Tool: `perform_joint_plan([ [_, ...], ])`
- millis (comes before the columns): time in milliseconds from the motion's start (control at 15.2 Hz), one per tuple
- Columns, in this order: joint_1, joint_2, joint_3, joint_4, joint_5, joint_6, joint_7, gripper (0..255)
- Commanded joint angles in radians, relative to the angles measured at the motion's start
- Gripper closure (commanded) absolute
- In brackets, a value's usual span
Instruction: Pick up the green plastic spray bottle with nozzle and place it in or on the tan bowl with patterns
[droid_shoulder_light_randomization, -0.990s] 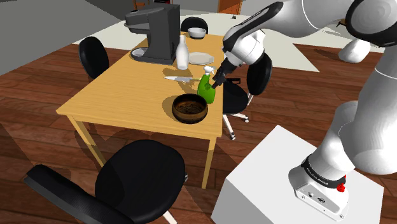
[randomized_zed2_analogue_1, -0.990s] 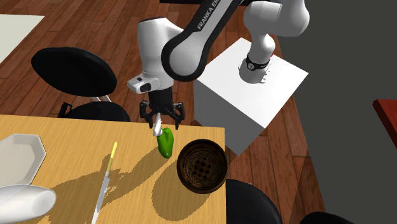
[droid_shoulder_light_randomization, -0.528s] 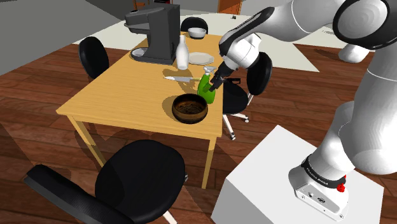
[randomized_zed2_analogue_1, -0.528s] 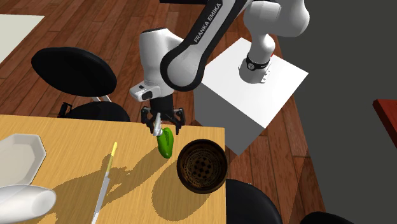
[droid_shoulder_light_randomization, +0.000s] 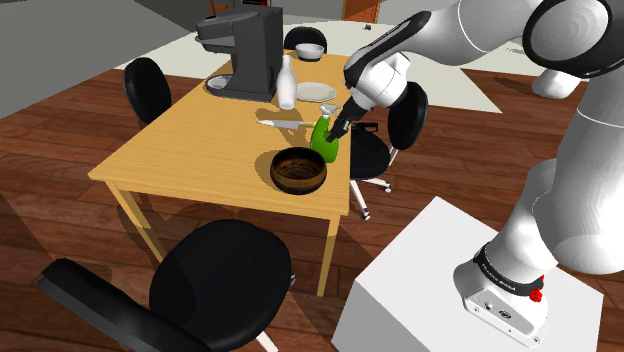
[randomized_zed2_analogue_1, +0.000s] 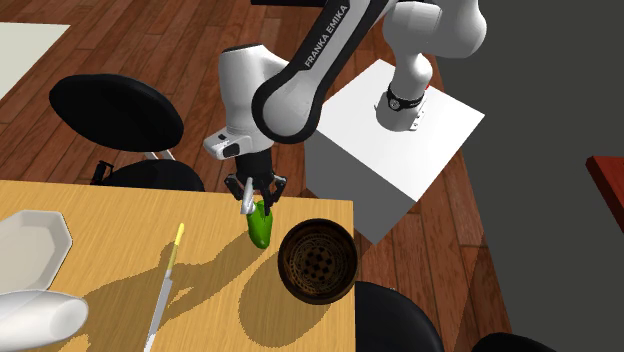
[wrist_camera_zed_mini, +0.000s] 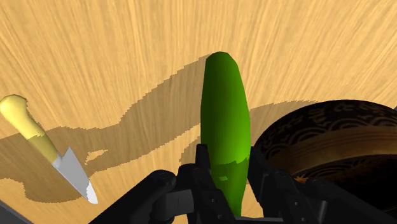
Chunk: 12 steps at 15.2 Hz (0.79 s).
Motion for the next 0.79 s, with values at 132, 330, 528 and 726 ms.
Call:
perform_joint_plan([
  [132, 0.0, 0.0, 0.0, 0.0, 0.0, 0.0, 0.0, 255],
  [330, 0.0, 0.0, 0.0, 0.0, 0.0, 0.0, 0.0, 255],
  [528, 0.012, -0.032, -0.015, -0.001, -0.052, -0.013, 0.046, 255],
  [726, 0.022, -0.064, -0.029, 0.0, -0.103, -0.027, 0.092, 255],
])
